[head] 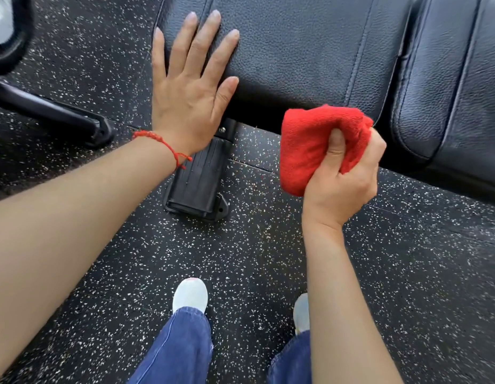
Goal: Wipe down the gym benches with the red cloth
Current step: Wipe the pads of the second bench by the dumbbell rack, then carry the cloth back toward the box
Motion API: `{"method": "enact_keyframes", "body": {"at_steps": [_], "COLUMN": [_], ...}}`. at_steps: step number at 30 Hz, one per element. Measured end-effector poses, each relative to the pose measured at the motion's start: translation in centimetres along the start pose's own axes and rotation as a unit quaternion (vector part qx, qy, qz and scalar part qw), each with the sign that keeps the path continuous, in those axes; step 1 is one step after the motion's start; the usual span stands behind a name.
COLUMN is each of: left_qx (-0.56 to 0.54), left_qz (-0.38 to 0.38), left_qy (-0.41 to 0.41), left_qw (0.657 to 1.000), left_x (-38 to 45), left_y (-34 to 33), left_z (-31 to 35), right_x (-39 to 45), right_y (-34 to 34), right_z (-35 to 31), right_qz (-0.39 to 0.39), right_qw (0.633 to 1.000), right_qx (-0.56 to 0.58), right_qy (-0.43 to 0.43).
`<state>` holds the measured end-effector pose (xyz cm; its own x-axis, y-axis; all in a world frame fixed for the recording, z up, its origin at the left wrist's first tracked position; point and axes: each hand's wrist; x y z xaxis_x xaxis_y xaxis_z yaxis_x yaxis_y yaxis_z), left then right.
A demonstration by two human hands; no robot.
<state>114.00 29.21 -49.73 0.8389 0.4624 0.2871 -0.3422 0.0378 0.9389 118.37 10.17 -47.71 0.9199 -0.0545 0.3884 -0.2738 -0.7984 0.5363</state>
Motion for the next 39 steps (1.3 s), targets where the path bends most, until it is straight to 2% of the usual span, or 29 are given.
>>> {"method": "enact_keyframes", "body": {"at_steps": [4,10,16,21,27,39], "left_qx": [-0.006,-0.068,-0.108,-0.104,-0.083,-0.052], "left_qz": [-0.027,-0.120,-0.162,-0.186,-0.191,-0.138], "left_qy": [0.009,0.057,0.086,0.152,0.205,0.341], "left_qw": [1.000,0.989,0.977,0.965,0.956,0.928], "left_x": [0.1,-0.2,-5.1,-9.1,-12.3,-16.3], "left_y": [0.7,3.7,8.6,14.2,20.2,28.1], "left_z": [0.2,1.5,1.1,0.6,2.9,10.4], "right_x": [0.0,-0.6,-2.3,-3.1,-2.6,3.2], "right_y": [0.1,2.7,5.4,7.9,12.2,20.7], "right_z": [-0.7,-2.2,-5.8,-9.6,-13.1,-16.2], "right_qz": [-0.019,-0.091,-0.198,-0.253,-0.303,-0.418], "right_qw": [0.999,0.992,0.969,0.946,0.934,0.901], "right_qx": [0.013,0.010,0.024,0.055,0.069,0.052], "right_qy": [-0.037,-0.081,-0.149,-0.193,-0.178,-0.105]}}
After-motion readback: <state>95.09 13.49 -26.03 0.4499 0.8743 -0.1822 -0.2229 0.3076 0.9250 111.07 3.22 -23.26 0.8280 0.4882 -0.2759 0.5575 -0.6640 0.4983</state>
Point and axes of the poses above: each hand's wrist, its own x-axis towards the middle knuckle, its own y-axis out of the back of the hand, z = x × y, and after that the axes turned 6 degrees about y, right-handed
